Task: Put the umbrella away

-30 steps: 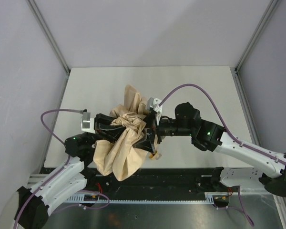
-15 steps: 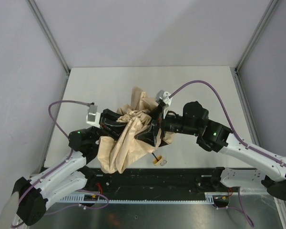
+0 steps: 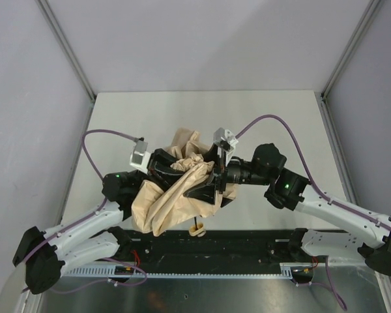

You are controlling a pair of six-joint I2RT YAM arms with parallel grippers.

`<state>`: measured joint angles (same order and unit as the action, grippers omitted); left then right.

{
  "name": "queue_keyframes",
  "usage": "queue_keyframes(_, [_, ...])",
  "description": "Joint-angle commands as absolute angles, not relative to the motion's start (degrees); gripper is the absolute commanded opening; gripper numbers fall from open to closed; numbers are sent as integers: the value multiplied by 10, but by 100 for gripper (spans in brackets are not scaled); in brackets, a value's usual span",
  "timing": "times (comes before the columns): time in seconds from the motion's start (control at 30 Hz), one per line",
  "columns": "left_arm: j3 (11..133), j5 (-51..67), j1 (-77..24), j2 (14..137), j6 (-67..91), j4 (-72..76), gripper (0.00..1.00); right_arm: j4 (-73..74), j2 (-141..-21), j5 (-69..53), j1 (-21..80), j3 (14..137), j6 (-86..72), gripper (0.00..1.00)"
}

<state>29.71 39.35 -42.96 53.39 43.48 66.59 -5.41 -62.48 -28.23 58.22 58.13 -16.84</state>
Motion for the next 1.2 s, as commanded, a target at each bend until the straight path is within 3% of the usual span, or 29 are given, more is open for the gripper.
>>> queue_keyframes(0.0, [359,404,-489,540,456,749,0,-232,-642,-330,586,512,-223,90])
queue_keyframes(0.17, [361,385,-513,555,433,752,0,-286,-632,-305,586,483,-252,95])
queue_keyframes(0.33, [364,379,-518,559,432,752,0,-257,-619,-278,579,483,-251,90])
queue_keyframes(0.43, [368,377,-523,573,438,753,0,-241,-610,-284,579,484,-241,73])
queue_keyframes(0.57, [374,359,-528,595,446,752,0,-233,-608,-324,587,484,-226,41])
queue_keyframes(0.67, [379,345,-528,604,455,749,0,-214,-606,-349,588,484,-210,10])
queue_keyframes(0.73, [381,339,-528,606,453,737,4,-203,-599,-361,589,483,-204,3])
queue_keyframes(0.83, [379,329,-526,593,437,707,24,-195,-577,-361,589,475,-199,0])
queue_keyframes(0.93, [374,315,-512,560,415,657,54,-176,-544,-341,587,463,-194,0])
queue_keyframes(1.07, [370,295,-460,487,389,539,87,-135,-500,-311,576,451,-191,0])
queue_keyframes(1.17, [369,272,-407,427,367,425,98,-114,-480,-304,563,445,-196,0])
